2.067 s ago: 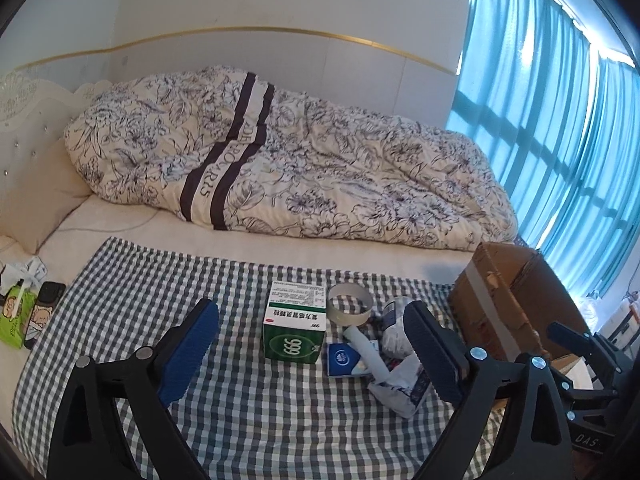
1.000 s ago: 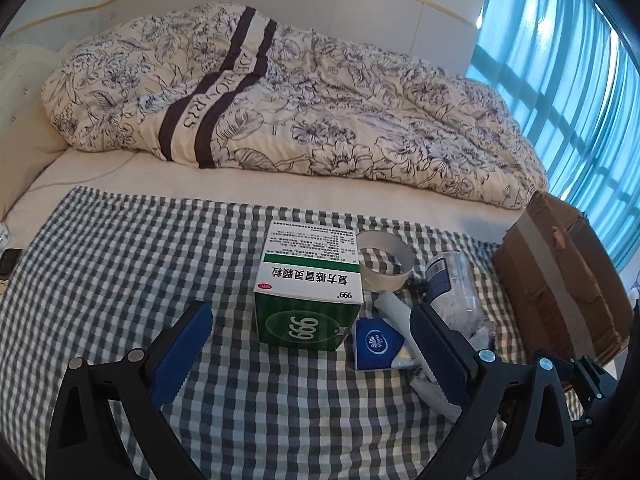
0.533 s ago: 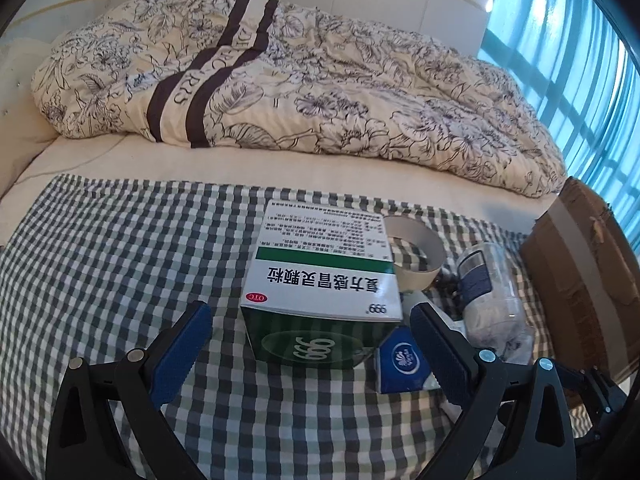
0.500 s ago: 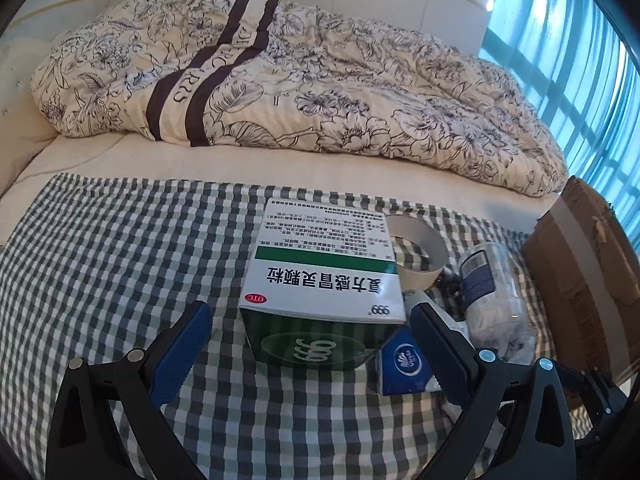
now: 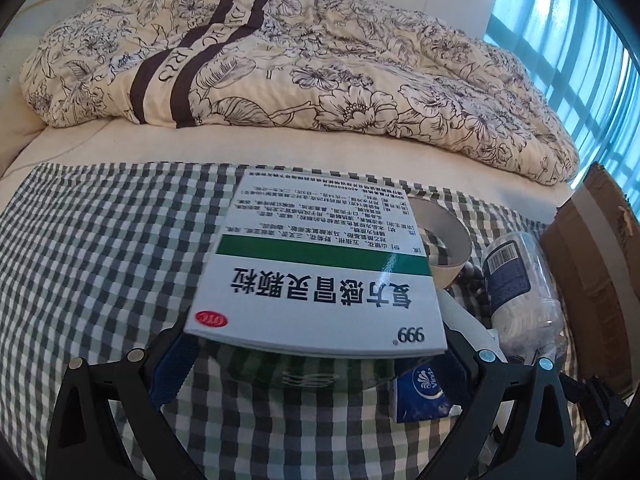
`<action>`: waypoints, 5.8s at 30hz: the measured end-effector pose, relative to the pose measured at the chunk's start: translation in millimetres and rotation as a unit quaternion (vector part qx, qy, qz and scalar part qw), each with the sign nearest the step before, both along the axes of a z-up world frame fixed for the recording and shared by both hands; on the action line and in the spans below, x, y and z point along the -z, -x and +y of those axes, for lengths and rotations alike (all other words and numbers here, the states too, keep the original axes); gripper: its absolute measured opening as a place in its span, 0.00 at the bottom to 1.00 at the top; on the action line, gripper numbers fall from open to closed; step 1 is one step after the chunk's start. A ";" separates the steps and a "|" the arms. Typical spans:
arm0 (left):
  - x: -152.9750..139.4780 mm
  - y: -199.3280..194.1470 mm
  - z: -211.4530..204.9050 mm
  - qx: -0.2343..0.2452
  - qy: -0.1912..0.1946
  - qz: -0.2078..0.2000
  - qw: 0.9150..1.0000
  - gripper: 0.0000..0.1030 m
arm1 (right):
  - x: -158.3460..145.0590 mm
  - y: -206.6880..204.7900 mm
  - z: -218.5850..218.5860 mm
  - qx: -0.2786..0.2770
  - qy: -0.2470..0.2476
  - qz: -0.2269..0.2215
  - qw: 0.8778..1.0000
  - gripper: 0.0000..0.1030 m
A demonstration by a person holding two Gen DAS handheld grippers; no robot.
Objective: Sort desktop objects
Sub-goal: 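Grasp the green-and-white medicine box with the left tool while the right grasps the white tissue pack, then lift and carry the medicine box and tissue pack over the cardboard box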
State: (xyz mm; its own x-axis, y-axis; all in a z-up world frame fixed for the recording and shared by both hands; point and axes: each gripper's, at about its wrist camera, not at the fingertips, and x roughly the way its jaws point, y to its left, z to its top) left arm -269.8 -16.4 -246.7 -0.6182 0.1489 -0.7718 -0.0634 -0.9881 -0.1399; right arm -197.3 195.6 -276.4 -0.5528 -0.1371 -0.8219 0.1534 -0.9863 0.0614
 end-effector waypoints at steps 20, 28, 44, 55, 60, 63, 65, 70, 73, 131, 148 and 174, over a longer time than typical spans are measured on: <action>10.7 4.2 3.6 -0.005 0.008 -0.007 1.000 0.76 | 1.1 -4.3 -2.6 -0.013 -0.010 0.017 1.000 0.43; -7.5 -9.1 6.5 -0.005 0.012 0.004 1.000 0.75 | -7.6 -9.7 12.9 0.001 0.025 0.010 1.000 0.11; -66.4 -57.1 1.4 -0.007 0.003 0.041 0.999 0.76 | -49.5 -54.4 24.3 0.009 0.045 0.031 0.998 0.05; -109.7 -110.2 -2.5 -0.002 -0.002 0.074 0.997 0.76 | -91.5 -87.9 20.1 0.005 0.054 0.067 0.996 0.04; -126.8 -132.6 -5.2 -0.004 -0.006 0.088 0.996 0.76 | -114.8 -102.5 17.0 0.002 0.054 0.090 0.995 0.04; -139.2 -146.4 -7.7 -0.005 -0.005 0.100 0.995 0.76 | -129.2 -111.8 15.6 0.000 0.053 0.105 0.993 0.04; -147.3 -154.4 -10.1 -0.006 -0.006 0.107 0.994 0.76 | -138.8 -118.8 14.5 -0.002 0.052 0.115 0.992 0.04; -169.9 -175.2 -14.0 -0.008 -0.005 0.130 0.992 0.76 | -162.6 -135.0 11.8 -0.005 0.052 0.137 0.989 0.04; -183.4 -188.2 -15.3 -0.010 -0.001 0.144 0.990 0.76 | -177.0 -145.4 9.5 -0.008 0.053 0.152 0.987 0.04; -256.5 -212.1 149.0 0.122 -0.039 0.203 0.971 0.76 | -284.1 -194.9 136.9 0.100 -0.016 0.262 0.960 0.04; -239.9 -188.1 215.9 0.175 -0.034 0.185 0.966 0.76 | -271.1 -169.3 199.0 0.142 -0.012 0.252 0.957 0.04; -170.1 -120.8 308.8 0.231 -0.015 0.125 0.965 0.76 | -199.2 -105.8 263.7 0.158 -0.011 0.187 0.969 0.04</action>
